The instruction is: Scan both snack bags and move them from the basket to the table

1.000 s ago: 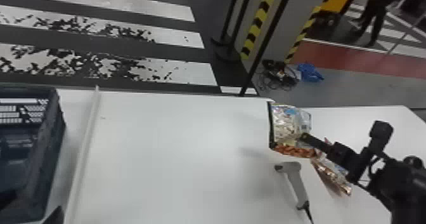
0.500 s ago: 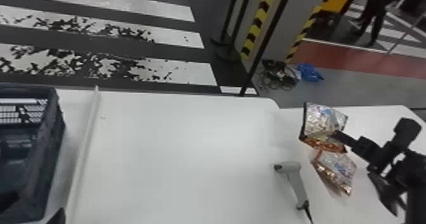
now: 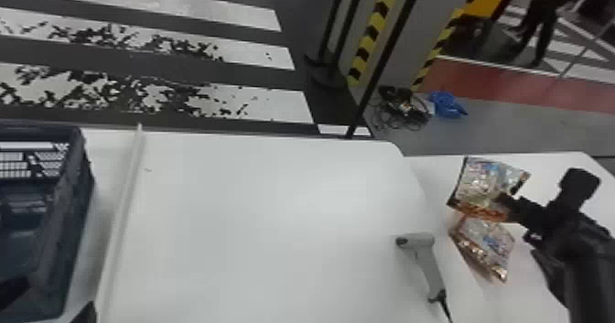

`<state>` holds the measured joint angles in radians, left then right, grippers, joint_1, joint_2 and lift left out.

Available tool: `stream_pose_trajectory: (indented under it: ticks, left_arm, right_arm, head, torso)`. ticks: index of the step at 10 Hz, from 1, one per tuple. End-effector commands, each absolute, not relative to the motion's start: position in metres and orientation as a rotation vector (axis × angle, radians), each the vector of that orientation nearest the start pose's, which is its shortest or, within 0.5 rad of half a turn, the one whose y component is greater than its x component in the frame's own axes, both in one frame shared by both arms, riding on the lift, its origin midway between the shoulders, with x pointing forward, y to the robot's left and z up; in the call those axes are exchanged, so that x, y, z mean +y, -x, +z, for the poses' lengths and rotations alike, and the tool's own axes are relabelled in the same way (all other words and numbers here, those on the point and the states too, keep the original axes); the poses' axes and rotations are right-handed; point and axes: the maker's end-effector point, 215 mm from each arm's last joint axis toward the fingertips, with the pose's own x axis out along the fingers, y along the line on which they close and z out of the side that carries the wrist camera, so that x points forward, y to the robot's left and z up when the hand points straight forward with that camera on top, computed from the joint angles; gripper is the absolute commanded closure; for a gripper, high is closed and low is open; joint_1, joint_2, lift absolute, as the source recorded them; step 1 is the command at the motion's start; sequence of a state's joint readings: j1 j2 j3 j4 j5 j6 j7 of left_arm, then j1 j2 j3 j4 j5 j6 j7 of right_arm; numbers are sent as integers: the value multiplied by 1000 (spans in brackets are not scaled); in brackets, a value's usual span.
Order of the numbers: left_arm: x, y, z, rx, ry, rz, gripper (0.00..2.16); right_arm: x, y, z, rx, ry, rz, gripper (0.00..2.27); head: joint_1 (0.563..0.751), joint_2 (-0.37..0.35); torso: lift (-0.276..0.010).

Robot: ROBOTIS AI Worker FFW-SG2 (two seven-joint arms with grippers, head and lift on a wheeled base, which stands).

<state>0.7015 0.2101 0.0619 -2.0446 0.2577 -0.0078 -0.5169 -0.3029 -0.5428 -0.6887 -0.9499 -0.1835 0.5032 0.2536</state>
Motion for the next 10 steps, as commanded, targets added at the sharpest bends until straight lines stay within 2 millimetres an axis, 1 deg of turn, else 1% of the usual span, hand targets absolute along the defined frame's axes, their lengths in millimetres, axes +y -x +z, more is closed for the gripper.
stream_pose_trajectory:
  ticks: [1, 2, 3, 4, 6, 7, 8, 9, 10]
  left_arm:
    - [174, -344, -400, 199, 101, -552, 87]
    - [175, -344, -401, 201, 100, -552, 87]
    - [175, -345, -399, 197, 98, -552, 87]
    - [175, -345, -399, 196, 97, -555, 87]
    - [174, -346, -400, 196, 101, -557, 87]
    - [174, -346, -400, 191, 100, -557, 87]
    - [175, -346, -400, 190, 98, -558, 87]
    - [175, -347, -398, 185, 98, -558, 87]
    - [175, -347, -397, 182, 97, -558, 87]
  right_arm:
    - [-759, -478, -423, 454, -247, -606, 2250]
    - [-764, -475, -426, 463, -226, -641, 2250]
    - [-773, -466, -432, 480, -205, -708, 2250]
    - [-776, -463, -436, 474, -189, -727, 2250]
    - [-775, -459, -445, 477, -177, -735, 2250]
    - [-775, -457, -449, 487, -176, -736, 1811]
    - [-770, -459, -454, 498, -162, -725, 289]
    - [-770, -457, -456, 504, -156, -731, -2]
    - [-770, -456, -457, 508, -155, -736, -2]
  head:
    - [695, -350]
    - [695, -350]
    - [695, -350]
    - [695, -350]
    - [695, -350]
    - [695, -350]
    - [695, -350]
    - [695, -350]
    - [695, -350]
  torso:
    - [-98]
    - [-98]
    - [-98]
    - [-98]
    - [-98]
    - [-98]
    - [-98]
    - [-98]
    - [-98]
